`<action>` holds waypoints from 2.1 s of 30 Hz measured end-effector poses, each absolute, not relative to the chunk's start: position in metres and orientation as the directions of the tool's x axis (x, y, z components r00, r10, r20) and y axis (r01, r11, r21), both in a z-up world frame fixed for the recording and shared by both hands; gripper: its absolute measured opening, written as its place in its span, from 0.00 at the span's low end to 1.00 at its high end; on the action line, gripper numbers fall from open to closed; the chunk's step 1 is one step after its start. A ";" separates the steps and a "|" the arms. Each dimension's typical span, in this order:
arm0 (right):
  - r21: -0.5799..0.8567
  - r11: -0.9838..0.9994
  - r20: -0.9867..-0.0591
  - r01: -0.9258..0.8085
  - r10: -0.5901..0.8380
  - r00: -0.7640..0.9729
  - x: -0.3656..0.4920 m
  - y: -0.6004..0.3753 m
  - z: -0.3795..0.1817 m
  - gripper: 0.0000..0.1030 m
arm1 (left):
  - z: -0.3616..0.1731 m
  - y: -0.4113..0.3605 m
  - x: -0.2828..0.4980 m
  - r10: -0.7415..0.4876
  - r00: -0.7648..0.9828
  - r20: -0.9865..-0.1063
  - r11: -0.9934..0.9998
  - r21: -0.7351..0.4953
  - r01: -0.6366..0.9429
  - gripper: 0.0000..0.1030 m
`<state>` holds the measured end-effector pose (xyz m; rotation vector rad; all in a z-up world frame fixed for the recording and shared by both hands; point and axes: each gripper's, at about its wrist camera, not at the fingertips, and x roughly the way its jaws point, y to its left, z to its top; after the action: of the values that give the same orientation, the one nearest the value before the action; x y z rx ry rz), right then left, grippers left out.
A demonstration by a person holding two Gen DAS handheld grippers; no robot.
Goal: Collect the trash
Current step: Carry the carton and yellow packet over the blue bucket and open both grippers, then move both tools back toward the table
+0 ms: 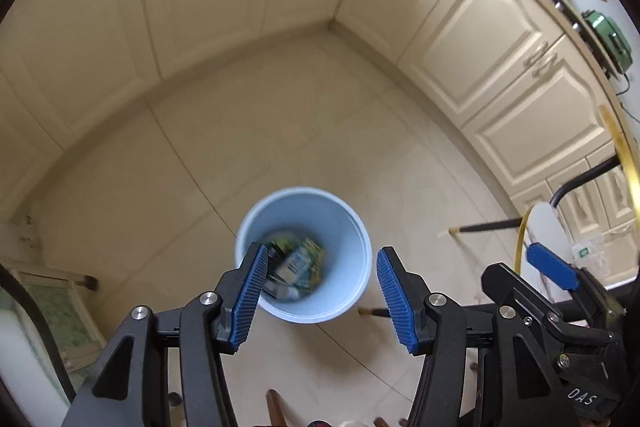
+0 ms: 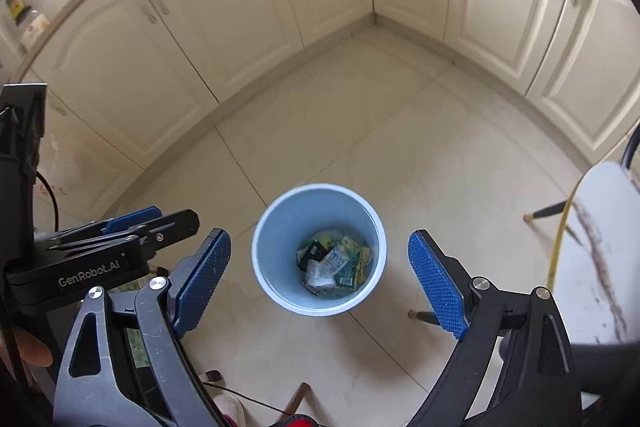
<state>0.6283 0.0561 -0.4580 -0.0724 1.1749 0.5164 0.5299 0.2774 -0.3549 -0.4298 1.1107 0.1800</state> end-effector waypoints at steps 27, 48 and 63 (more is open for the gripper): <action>0.018 0.925 -0.485 -0.378 0.339 0.806 0.395 -0.084 -0.126 1.00 | -0.144 0.069 0.195 0.126 0.927 -0.353 0.990 -0.008 -0.138 0.90; -0.087 0.970 -0.194 -0.227 0.207 0.959 0.267 -0.144 -0.014 1.00 | -0.237 -0.025 0.022 0.130 0.991 -0.033 0.991 -0.001 -0.130 0.99; -0.078 0.976 -0.209 -0.205 0.185 0.960 0.274 -0.153 -0.025 1.00 | -0.225 -0.025 0.053 0.105 0.992 -0.067 0.994 0.007 -0.105 0.99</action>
<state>0.2736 -0.1529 -0.0247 -0.0991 0.2028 0.1984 0.0532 -0.0248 -0.2247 0.0039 0.0672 0.1053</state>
